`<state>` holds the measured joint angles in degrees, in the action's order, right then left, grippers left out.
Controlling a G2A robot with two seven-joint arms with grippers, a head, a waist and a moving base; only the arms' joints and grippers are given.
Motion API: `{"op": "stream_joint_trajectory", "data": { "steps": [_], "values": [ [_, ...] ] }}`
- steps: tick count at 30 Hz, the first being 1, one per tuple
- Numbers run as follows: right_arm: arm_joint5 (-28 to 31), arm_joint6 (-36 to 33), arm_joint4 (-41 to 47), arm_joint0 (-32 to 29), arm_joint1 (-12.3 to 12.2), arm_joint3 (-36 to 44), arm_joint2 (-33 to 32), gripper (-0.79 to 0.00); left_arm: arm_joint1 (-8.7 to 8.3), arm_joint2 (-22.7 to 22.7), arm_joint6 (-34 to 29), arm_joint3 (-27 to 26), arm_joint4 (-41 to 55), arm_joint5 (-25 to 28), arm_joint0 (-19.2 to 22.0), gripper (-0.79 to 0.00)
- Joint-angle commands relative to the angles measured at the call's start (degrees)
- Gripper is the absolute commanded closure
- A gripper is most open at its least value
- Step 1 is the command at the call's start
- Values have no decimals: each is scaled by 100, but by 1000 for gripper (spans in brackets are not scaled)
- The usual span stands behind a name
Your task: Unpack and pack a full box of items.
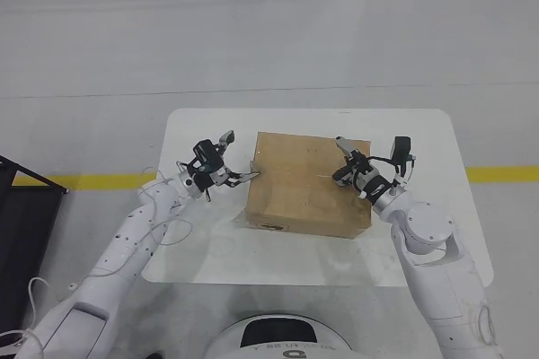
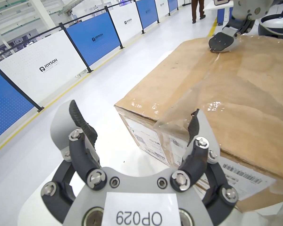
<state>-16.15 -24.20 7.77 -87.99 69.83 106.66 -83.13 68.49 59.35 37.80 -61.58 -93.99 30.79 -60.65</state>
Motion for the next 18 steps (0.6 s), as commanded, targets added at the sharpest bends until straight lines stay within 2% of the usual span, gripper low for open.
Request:
{"op": "stream_joint_trajectory", "data": {
  "steps": [1, 12, 18],
  "values": [
    [0, 0, -1, 0, 0, 0, 0, -785, -2, -12, -47, -58, -35, -3, 7, -785],
    [0, 0, -1, 0, 0, 0, 0, -785, -30, -33, -278, -611, -158, 42, -66, -785],
    [0, 0, -1, 0, 0, 0, 0, -785, -193, 455, 173, -809, -144, 41, -432, -785]
  ]
}}
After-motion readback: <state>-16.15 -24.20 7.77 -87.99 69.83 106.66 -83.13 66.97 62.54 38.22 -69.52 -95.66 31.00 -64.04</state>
